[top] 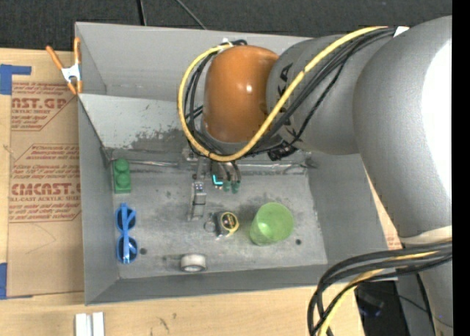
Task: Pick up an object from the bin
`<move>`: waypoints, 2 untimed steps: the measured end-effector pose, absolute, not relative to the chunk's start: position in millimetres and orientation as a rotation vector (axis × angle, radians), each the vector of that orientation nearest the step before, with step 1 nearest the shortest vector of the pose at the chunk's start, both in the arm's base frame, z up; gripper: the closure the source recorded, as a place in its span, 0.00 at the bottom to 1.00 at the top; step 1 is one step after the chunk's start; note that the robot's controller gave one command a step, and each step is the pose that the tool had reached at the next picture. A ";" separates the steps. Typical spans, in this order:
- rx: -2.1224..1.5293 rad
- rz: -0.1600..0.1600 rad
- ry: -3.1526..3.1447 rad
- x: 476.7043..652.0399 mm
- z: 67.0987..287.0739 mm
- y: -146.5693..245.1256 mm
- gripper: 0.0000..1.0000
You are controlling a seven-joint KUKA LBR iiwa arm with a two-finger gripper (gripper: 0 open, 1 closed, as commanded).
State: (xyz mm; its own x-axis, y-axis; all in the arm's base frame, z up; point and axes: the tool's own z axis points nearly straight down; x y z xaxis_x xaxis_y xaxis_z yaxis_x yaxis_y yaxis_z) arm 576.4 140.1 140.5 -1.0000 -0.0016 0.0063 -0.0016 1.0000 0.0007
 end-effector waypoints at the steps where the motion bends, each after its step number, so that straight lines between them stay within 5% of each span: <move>1: 0.283 0.003 -3.128 525.2 141.5 63.0 0.00; 2: 0.221 -0.001 -3.128 518.6 79.5 54.0 0.00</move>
Offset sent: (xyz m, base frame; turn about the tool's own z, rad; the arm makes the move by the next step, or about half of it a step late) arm -0.0509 -0.0750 0.0013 -0.1821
